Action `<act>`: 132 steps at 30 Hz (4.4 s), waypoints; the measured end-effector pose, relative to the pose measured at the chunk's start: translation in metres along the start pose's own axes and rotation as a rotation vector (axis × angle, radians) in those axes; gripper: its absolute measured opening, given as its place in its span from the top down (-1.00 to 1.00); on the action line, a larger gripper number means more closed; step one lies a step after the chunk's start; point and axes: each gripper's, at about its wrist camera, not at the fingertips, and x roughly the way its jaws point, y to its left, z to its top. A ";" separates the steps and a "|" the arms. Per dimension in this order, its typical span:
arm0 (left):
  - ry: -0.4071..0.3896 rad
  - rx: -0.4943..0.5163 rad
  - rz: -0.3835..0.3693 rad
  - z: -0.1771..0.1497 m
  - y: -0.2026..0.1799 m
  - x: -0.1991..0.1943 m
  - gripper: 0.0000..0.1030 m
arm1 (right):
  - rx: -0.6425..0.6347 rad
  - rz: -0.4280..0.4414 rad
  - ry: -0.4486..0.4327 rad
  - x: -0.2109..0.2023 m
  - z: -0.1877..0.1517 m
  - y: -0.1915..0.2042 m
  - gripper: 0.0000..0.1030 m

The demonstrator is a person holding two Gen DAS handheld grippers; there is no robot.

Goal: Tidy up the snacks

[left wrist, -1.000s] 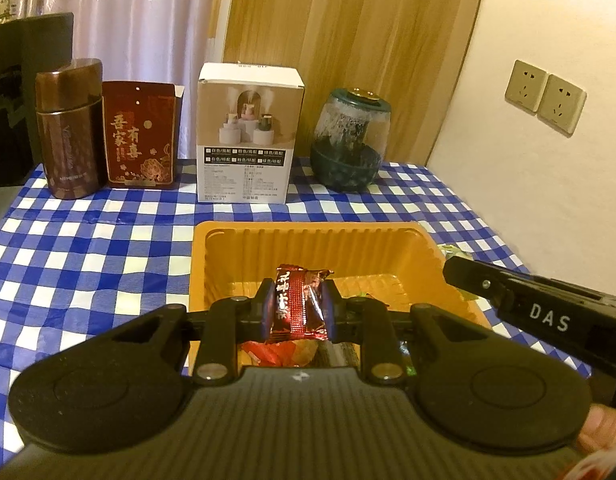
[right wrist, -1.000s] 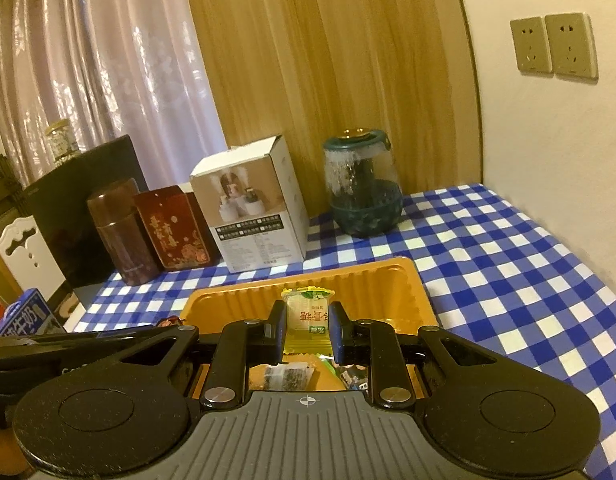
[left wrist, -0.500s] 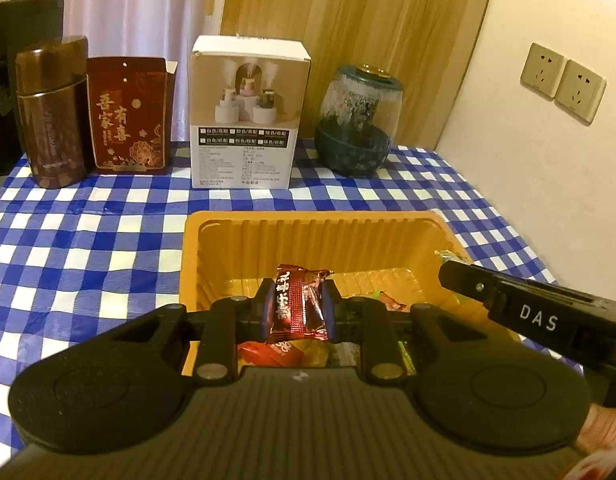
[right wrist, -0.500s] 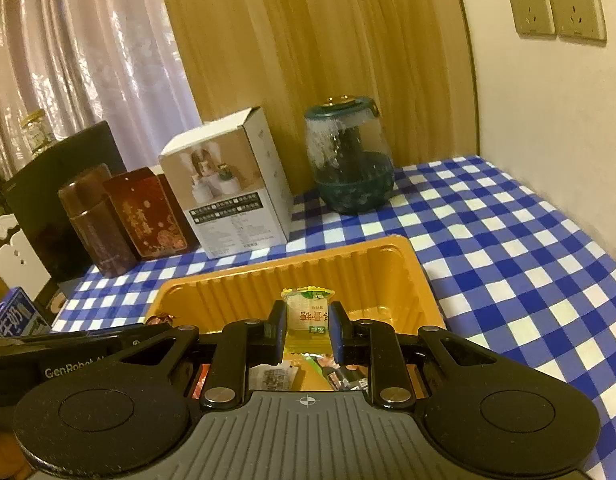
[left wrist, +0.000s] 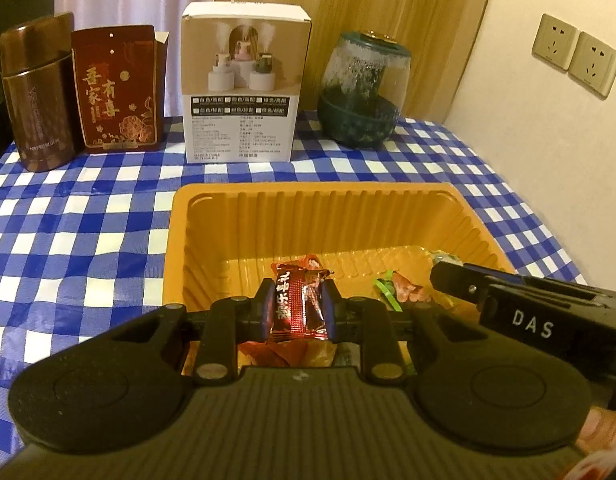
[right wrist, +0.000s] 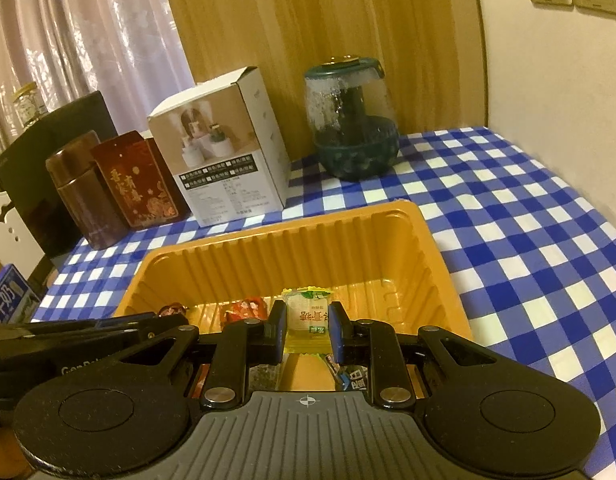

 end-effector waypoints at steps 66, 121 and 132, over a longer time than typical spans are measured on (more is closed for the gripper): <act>0.012 0.019 0.019 0.001 -0.001 -0.003 0.51 | 0.111 0.023 -0.001 0.003 0.000 -0.015 0.16; -0.134 0.015 0.118 -0.094 -0.052 -0.222 -1.00 | 0.031 -0.025 -0.021 -0.211 -0.076 -0.005 -0.53; -0.107 0.000 0.127 -0.119 -0.068 -0.281 -0.99 | -0.037 -0.016 -0.019 -0.280 -0.089 0.015 -0.53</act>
